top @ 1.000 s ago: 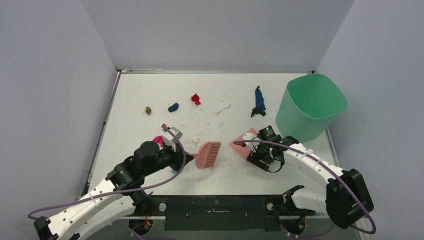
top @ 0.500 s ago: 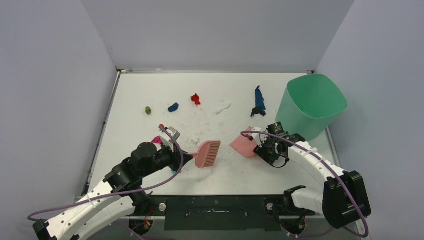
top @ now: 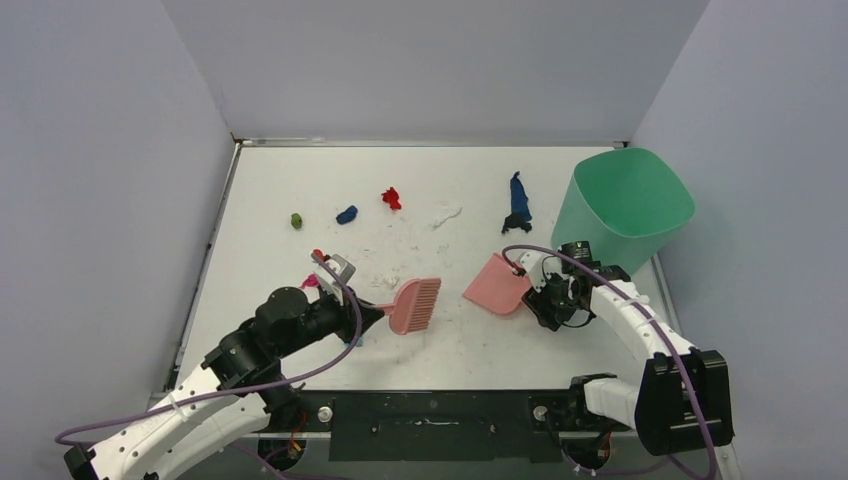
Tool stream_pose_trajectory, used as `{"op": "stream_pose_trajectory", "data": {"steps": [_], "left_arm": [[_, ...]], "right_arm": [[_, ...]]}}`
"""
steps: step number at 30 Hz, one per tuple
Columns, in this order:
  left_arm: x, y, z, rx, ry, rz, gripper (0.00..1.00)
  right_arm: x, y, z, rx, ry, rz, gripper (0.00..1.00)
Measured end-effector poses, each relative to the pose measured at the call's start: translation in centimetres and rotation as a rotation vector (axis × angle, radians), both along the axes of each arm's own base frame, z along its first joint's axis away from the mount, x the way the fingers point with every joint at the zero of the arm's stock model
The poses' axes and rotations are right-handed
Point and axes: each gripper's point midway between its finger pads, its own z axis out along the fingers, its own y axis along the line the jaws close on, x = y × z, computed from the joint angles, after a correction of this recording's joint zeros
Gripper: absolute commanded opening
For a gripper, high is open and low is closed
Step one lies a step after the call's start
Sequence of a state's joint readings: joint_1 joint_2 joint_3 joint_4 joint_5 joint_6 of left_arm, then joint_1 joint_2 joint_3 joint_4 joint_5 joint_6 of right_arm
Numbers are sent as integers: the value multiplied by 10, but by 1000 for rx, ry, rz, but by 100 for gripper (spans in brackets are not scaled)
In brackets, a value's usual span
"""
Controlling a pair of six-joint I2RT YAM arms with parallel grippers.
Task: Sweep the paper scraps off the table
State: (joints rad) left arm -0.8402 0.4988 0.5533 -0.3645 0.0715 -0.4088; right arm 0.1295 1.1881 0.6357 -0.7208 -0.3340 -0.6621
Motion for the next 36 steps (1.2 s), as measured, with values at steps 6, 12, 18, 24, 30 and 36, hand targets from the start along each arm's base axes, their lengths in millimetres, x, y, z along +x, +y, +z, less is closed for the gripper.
{"op": "stream_pose_trajectory", "data": {"steps": [6,12,18,24,30,36], "left_arm": [[2,-2,-7,23,20,-1,0],[7,2,-8,36,26,38,0],[46,3,45,163,8,171,0],[117,-21,101,307,-99,291,0],[171,-53,87,406,-111,334,0],[214,-109,91,234,-106,330,0]], "right_arm": [[1,9,7,47,-26,49,26],[1,14,9,68,-18,81,13],[6,15,32,67,-23,99,12],[27,16,82,65,-94,94,11],[7,12,97,57,-65,79,9],[-15,2,98,18,-42,74,9]]}}
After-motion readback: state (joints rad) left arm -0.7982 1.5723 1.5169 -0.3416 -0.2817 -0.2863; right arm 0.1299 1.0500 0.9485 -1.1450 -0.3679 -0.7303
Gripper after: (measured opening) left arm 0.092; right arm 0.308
